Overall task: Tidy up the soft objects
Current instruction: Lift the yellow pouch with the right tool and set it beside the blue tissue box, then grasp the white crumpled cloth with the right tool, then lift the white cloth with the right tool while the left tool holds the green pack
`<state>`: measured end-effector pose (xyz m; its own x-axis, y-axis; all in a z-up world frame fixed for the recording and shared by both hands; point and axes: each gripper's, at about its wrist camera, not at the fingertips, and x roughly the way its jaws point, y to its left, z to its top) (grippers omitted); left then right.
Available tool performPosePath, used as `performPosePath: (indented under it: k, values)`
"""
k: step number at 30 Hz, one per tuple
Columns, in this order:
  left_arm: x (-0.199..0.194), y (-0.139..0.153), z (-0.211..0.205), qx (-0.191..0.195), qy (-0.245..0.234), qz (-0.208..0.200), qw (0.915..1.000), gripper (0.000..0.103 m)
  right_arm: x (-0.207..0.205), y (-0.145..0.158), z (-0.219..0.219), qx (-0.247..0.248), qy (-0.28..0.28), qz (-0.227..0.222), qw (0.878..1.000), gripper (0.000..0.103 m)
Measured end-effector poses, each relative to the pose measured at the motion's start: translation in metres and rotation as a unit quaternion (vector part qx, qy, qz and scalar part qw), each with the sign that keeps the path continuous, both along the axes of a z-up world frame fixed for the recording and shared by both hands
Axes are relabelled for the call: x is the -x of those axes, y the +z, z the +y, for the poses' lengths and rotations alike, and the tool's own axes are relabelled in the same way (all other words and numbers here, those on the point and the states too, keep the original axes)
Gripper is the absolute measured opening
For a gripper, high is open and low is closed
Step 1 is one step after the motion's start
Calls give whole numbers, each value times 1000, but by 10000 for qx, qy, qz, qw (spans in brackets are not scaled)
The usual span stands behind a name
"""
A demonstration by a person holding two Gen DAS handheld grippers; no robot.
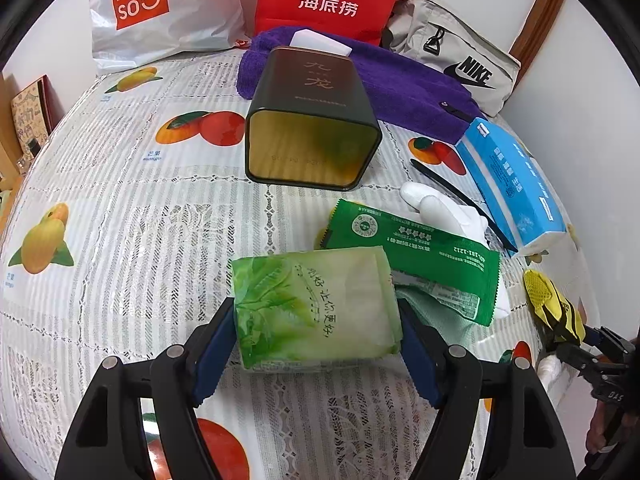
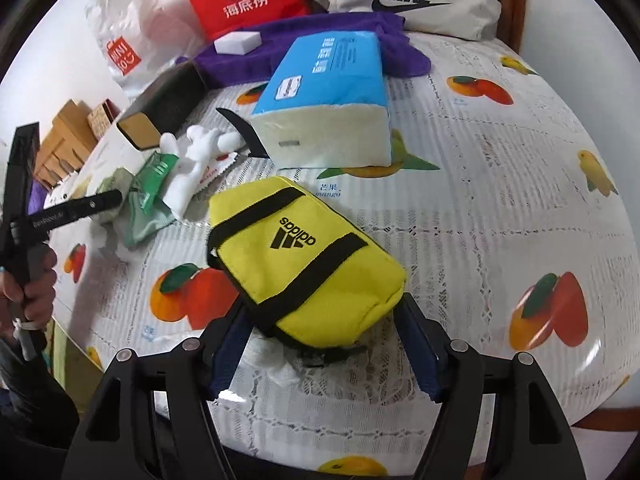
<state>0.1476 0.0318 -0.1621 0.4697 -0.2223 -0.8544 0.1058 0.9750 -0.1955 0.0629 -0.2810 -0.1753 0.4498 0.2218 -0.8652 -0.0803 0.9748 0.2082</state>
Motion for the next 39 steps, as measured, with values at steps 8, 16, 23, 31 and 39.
performPosePath:
  k: [8, 16, 23, 31, 39]
  values:
    - [0, 0, 1, 36, -39, -5, 10000, 74, 29, 10, 0, -318, -101, 210, 9992, 71]
    - [3, 0, 0, 87, -116, -20, 9999, 74, 30, -6, 34, -701, 29, 219, 9973, 70]
    - [7, 0, 2, 128, -156, -35, 9998, 74, 12, -10, 70, 71, 229, -239, 9994, 23]
    - [10, 0, 3, 161, -130, -32, 9998, 74, 8, -5, 104, -518, 1108, -471, 9914, 15]
    - [12, 3, 6, 238, -114, -112, 9996, 73, 8, 25, 82, -403, 871, -849, 9918, 15]
